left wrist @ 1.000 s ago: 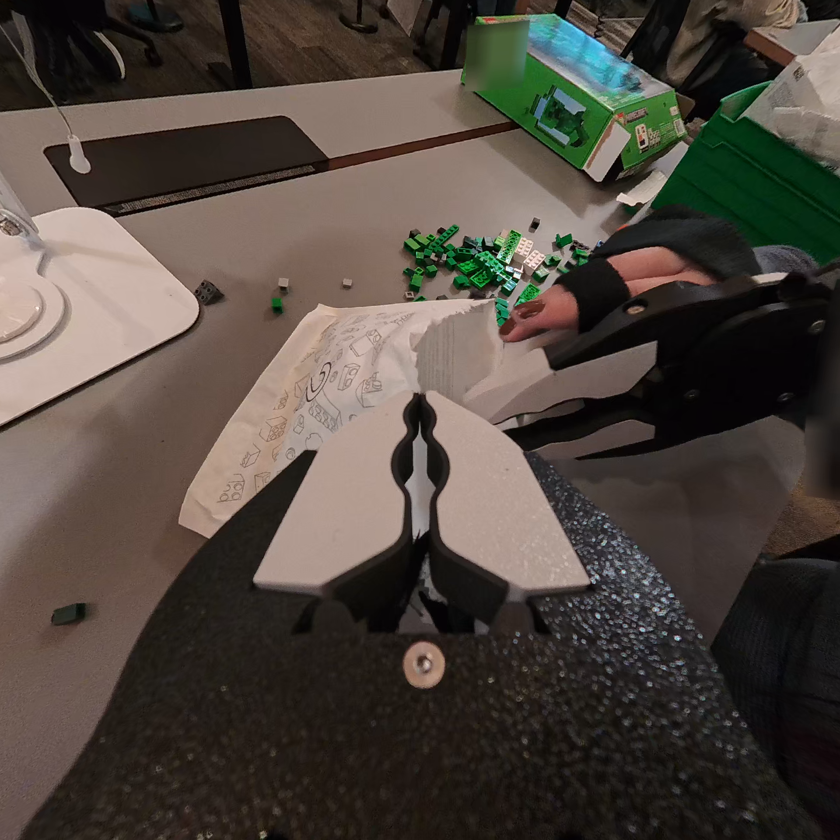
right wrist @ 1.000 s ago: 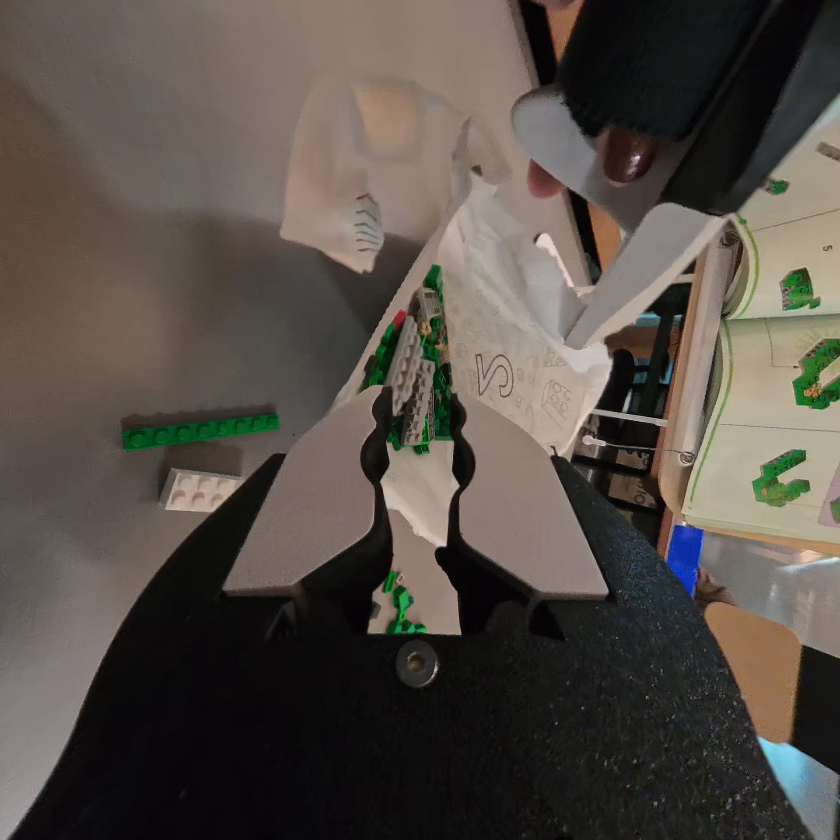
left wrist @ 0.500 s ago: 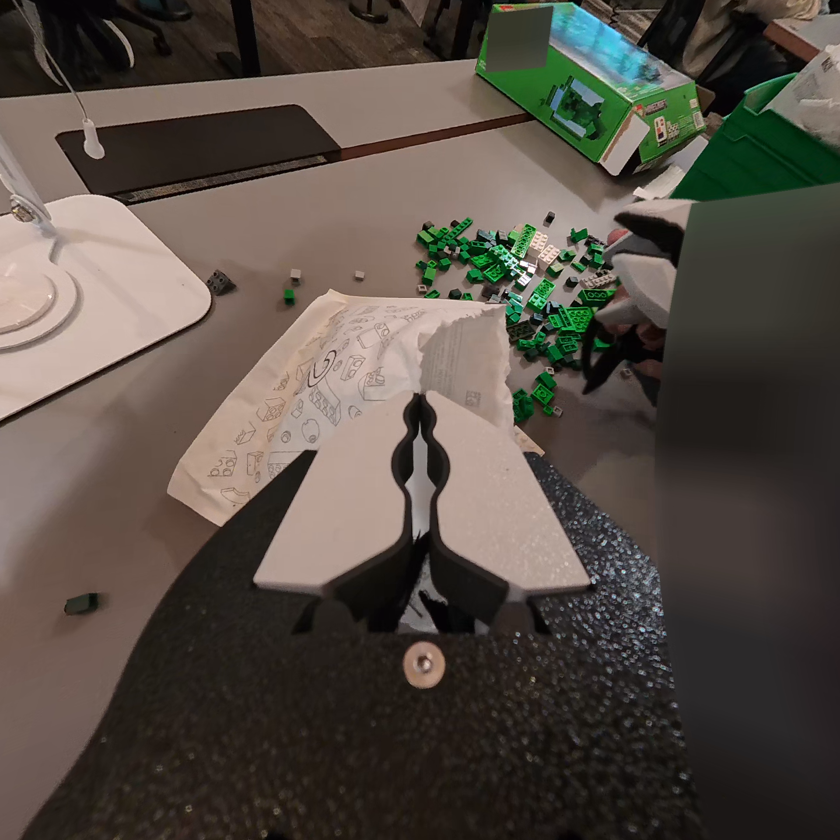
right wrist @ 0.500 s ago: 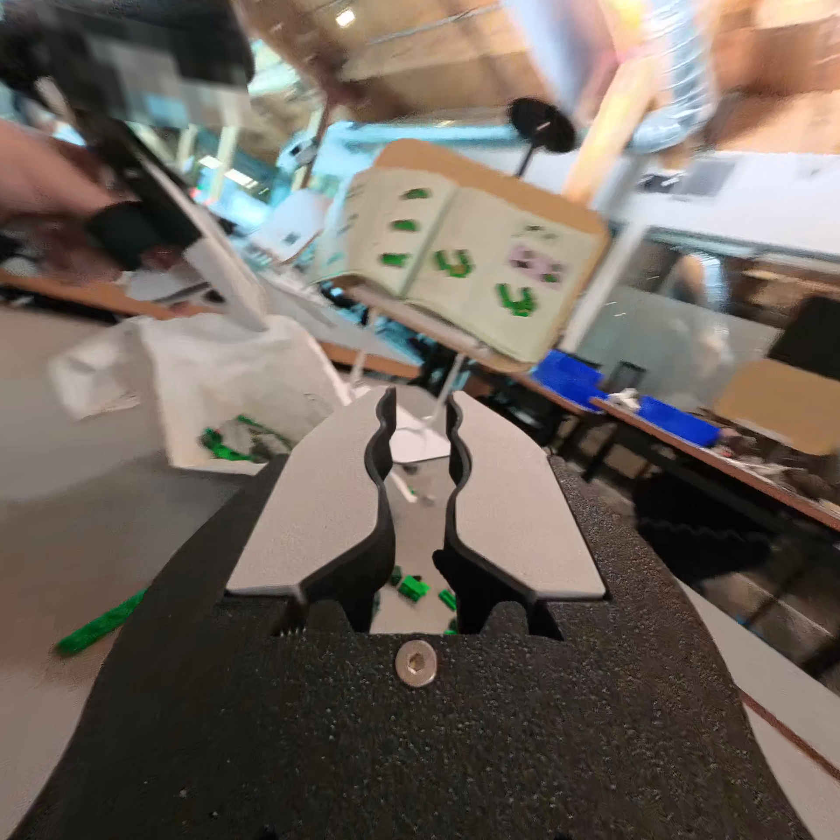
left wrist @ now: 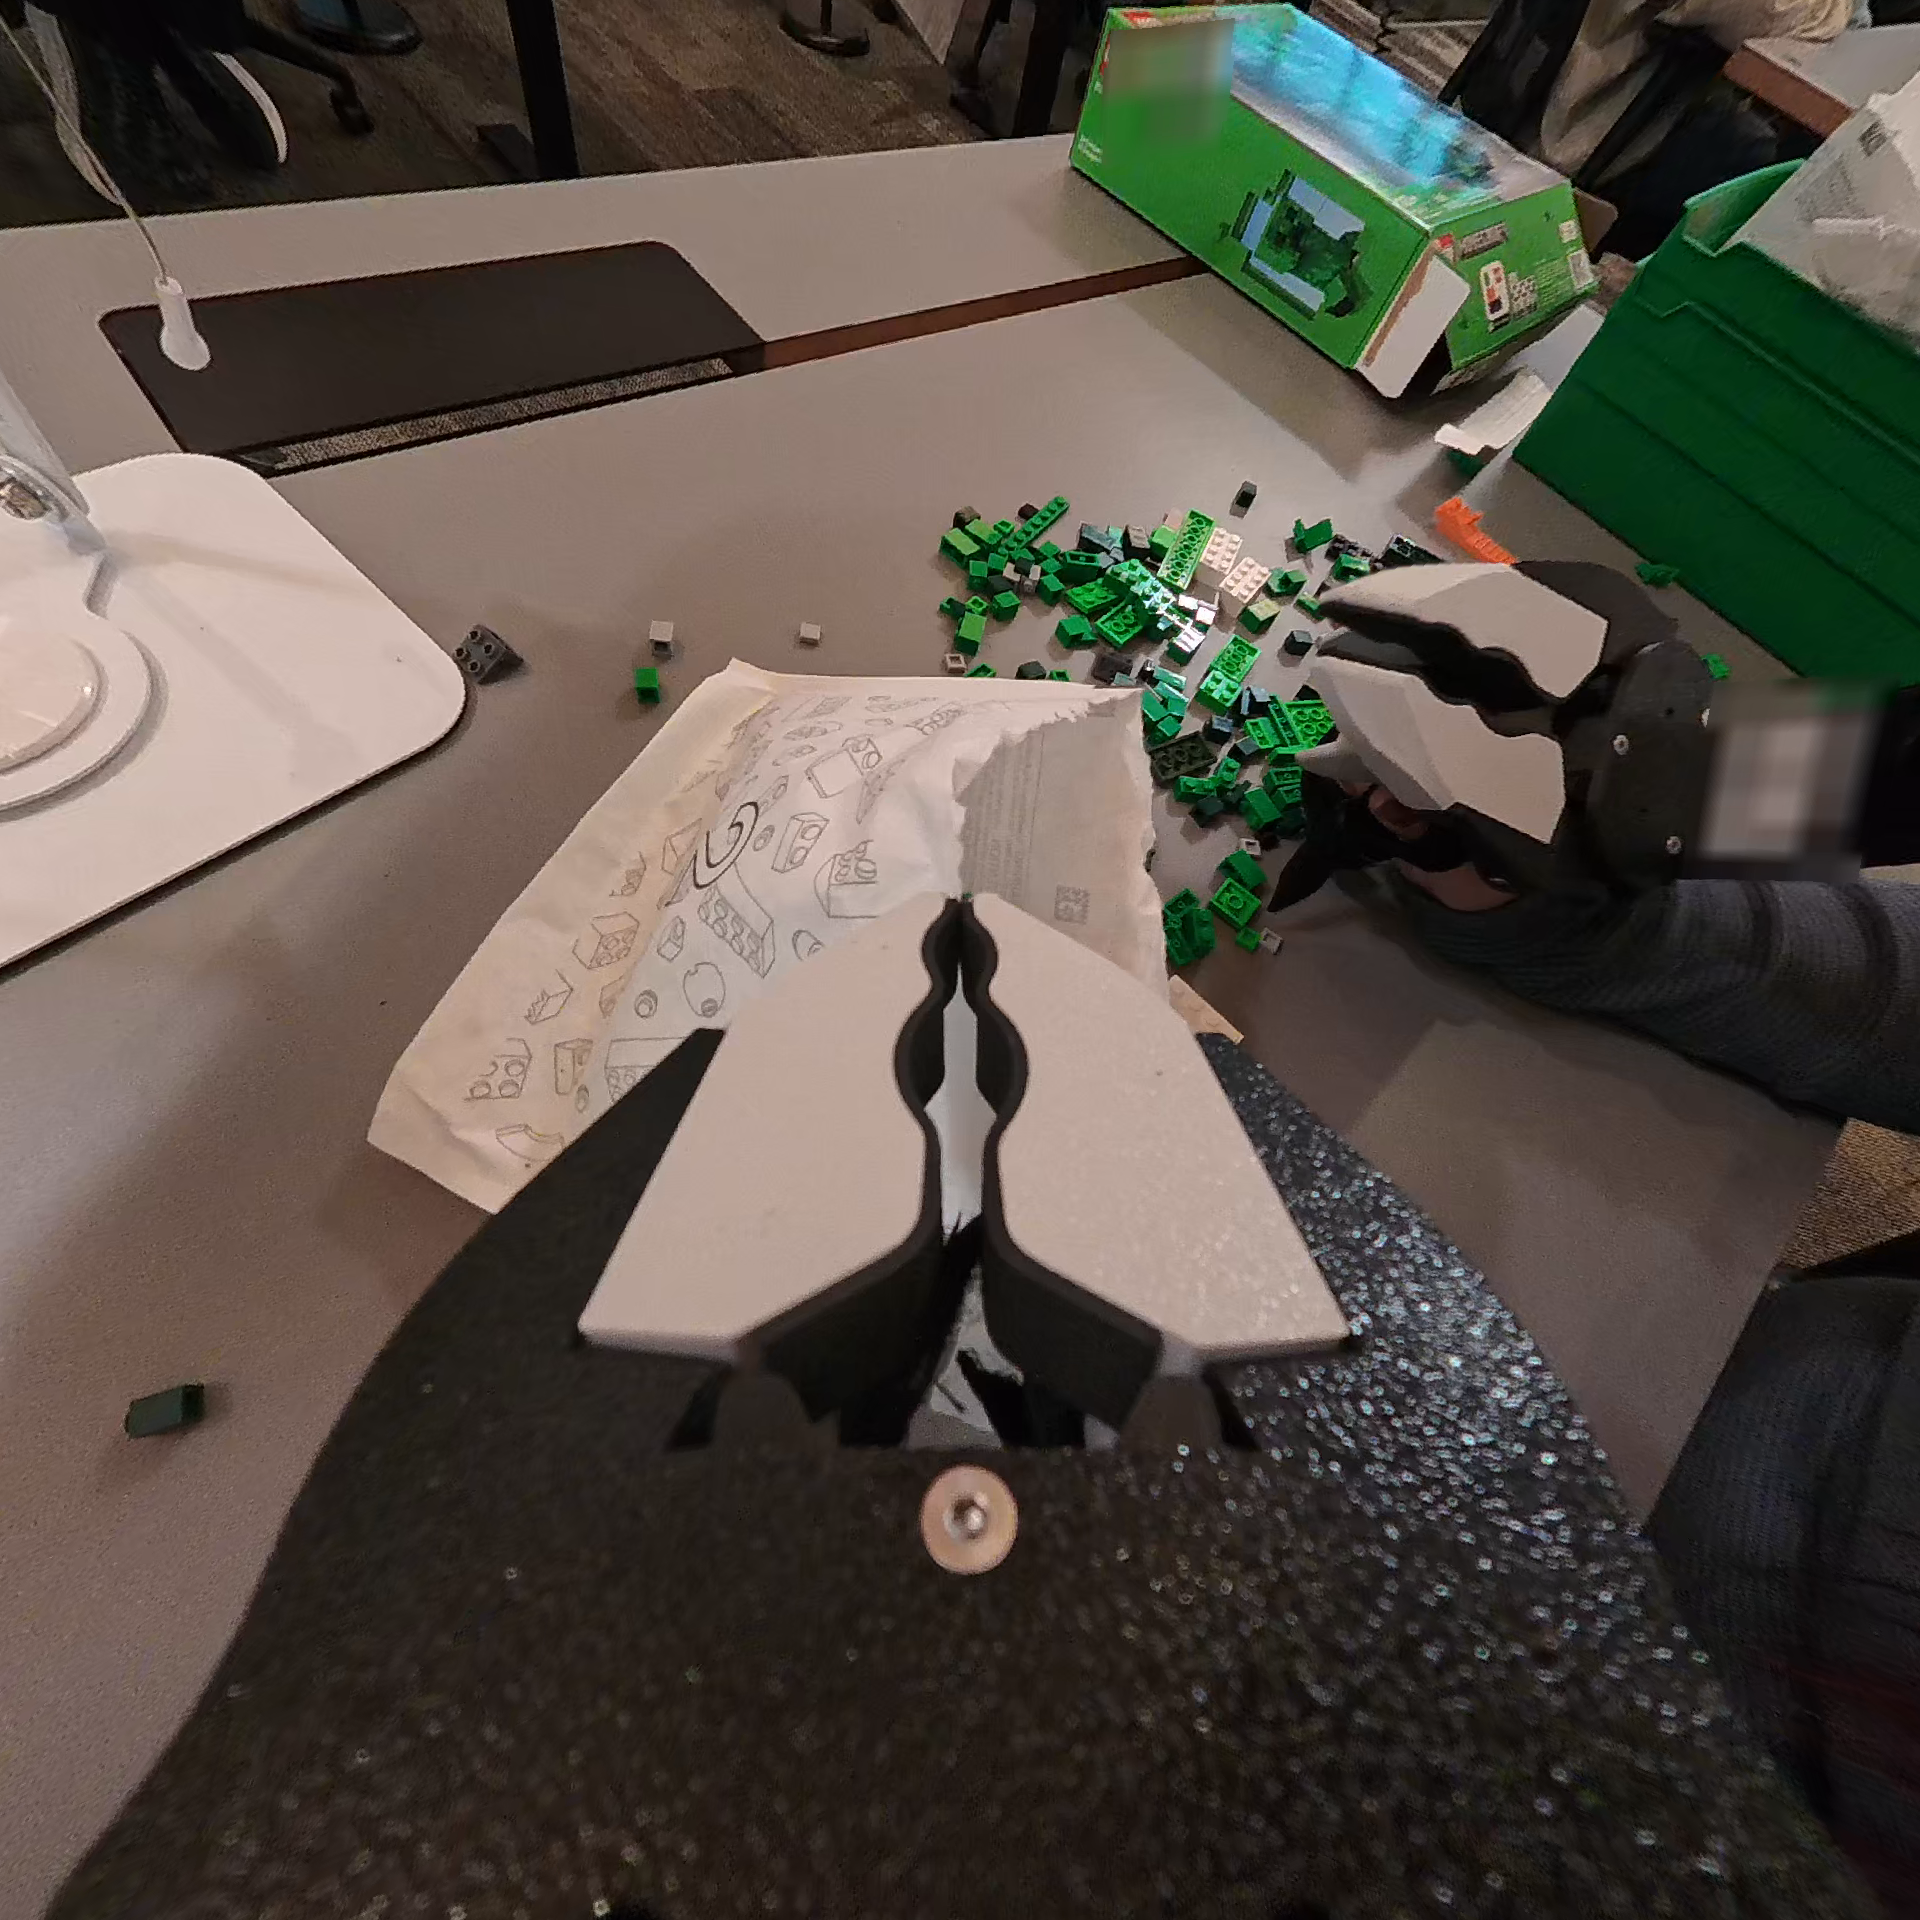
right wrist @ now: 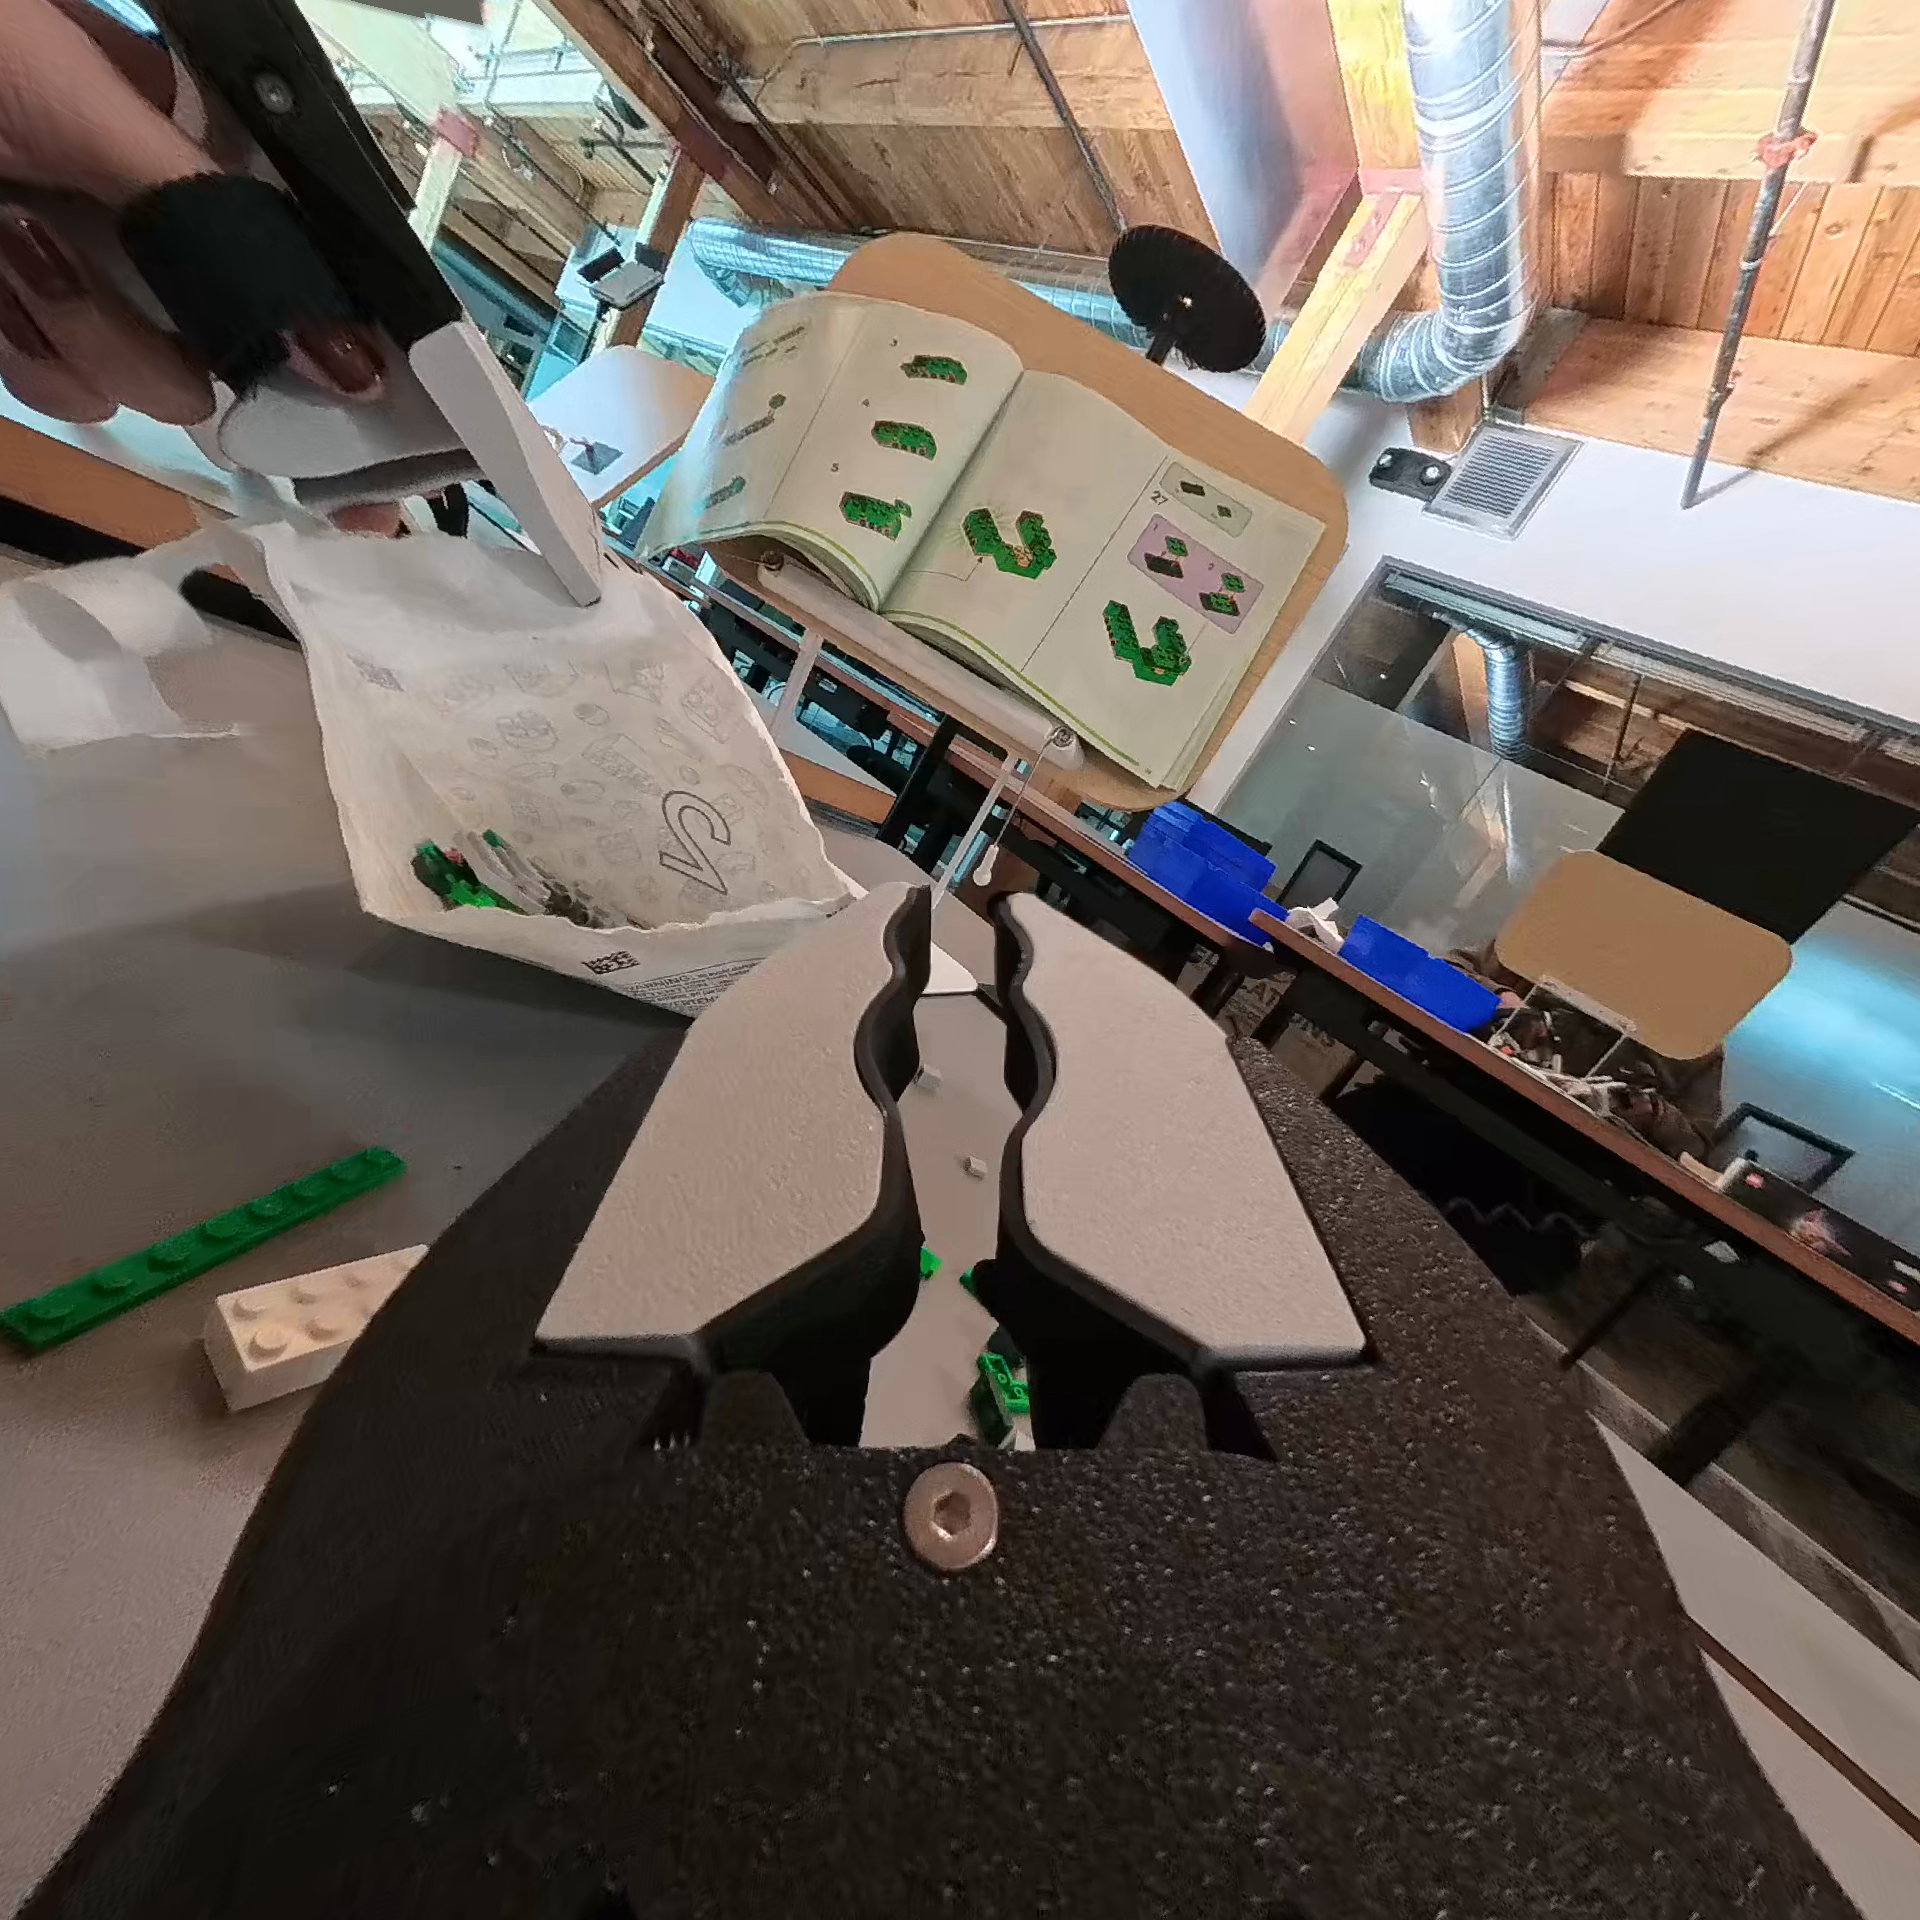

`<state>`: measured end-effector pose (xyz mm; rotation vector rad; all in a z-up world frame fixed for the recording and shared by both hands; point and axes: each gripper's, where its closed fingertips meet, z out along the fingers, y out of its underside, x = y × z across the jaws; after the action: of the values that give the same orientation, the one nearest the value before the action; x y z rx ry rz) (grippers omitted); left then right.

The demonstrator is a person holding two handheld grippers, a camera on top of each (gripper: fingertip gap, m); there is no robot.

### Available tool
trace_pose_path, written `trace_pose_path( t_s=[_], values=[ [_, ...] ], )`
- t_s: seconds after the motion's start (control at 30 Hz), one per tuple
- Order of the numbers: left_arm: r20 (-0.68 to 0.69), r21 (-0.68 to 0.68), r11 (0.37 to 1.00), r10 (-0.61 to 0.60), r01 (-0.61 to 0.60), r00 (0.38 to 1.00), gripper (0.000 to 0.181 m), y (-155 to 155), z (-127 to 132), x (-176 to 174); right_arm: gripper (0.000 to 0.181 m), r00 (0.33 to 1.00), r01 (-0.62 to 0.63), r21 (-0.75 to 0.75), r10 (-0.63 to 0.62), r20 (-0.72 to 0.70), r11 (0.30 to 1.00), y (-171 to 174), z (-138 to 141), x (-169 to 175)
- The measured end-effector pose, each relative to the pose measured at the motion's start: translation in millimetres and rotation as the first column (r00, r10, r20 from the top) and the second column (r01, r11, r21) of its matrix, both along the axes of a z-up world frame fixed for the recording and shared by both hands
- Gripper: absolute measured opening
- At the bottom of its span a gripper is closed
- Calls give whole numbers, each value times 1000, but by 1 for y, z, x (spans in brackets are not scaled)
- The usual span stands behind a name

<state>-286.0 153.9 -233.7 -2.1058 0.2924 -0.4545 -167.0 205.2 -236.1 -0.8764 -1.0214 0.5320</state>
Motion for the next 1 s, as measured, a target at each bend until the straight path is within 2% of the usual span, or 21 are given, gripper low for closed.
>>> trace_pose_path(
  t_s=[0.77,0.9,1.0],
  values=[
    [-3,8,1000,15,-15,1000,0,-2,2,-7,8,1000,2,-27,-2,-6,1000,3,0,0],
    [3,16,999,36,-36,999,0,-3,4,-15,7,999,24,-59,-26,-39,998,11,7,8],
    [3,23,998,51,-51,999,0,-4,6,-20,7,999,41,-66,-41,-4,997,21,11,18]
  ],
)
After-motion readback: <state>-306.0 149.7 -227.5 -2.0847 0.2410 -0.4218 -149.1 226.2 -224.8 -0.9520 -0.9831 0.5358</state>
